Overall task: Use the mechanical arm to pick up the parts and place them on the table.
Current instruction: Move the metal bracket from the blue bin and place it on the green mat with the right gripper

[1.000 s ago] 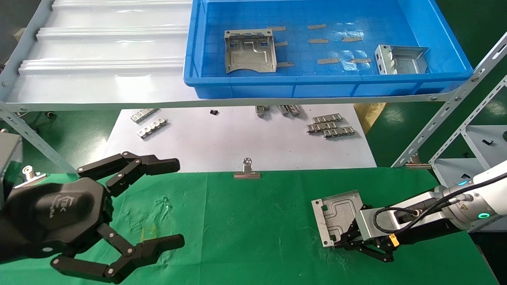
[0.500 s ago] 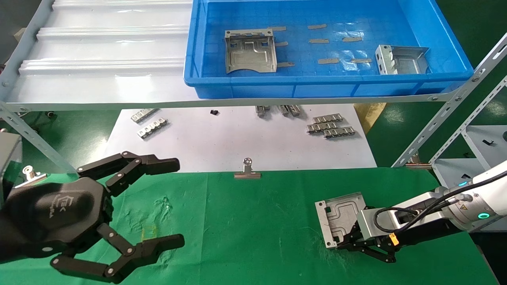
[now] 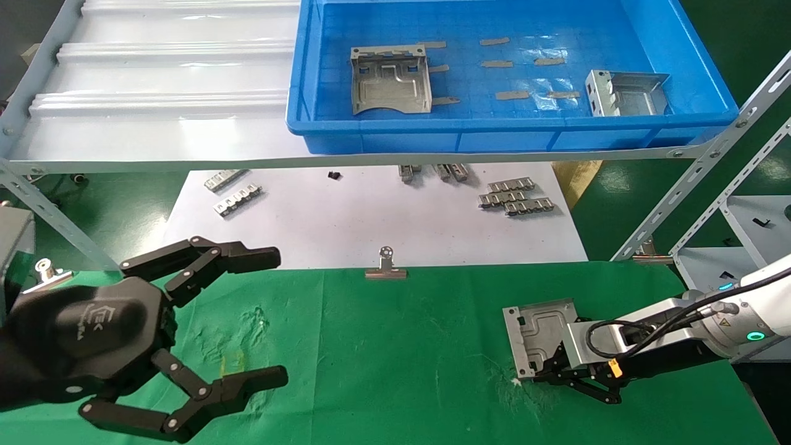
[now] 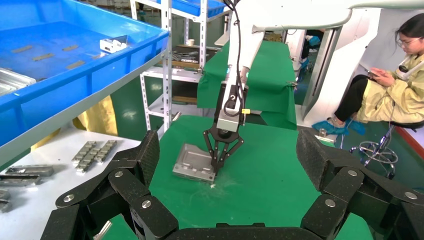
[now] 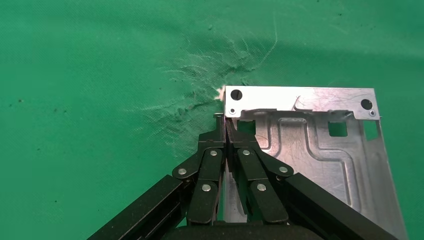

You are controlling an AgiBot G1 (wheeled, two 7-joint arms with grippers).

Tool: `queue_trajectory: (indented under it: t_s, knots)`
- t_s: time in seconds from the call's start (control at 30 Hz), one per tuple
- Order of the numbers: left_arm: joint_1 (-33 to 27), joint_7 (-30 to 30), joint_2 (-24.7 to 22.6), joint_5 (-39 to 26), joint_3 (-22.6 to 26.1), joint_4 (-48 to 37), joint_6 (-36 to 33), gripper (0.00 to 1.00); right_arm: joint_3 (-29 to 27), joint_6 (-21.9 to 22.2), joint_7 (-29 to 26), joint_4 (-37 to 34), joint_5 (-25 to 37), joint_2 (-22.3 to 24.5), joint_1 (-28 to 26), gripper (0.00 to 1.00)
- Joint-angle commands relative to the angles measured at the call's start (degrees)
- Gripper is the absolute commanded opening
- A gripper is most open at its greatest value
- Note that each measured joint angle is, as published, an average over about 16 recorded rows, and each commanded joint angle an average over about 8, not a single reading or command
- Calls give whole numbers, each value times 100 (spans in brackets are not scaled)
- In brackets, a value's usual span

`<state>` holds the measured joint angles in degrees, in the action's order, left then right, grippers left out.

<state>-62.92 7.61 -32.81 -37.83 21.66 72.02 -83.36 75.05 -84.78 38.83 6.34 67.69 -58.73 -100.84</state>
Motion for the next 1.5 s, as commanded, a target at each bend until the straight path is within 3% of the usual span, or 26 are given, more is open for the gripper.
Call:
queue_trajectory:
  t_s: [0.03, 0.43, 0.47, 0.67, 0.73, 1.17, 1.5]
  knots:
    - [0, 0, 0, 0, 0, 0, 0, 100, -15, 20, 38, -66, -21, -17, 15, 1]
    - [0, 0, 0, 0, 0, 0, 0, 100, -56, 41, 224, -333, -78, -108, 38, 4]
    - [0, 0, 0, 0, 0, 0, 0, 100, -52, 48, 237, -348, -73, -119, 37, 9]
    - [0, 0, 0, 0, 1, 0, 0, 100, -29, 134, 295, -440, -37, -171, 16, 82]
    - [0, 0, 0, 0, 1, 0, 0, 100, -32, 171, 318, -464, -40, -182, 14, 100]
    - [0, -1, 0, 1, 1, 0, 0, 100, -41, 226, 457, -522, -49, -234, -46, 100]
    - [0, -1, 1, 1, 1, 0, 1, 100, -168, -323, 456, -487, -236, -109, -330, 100]
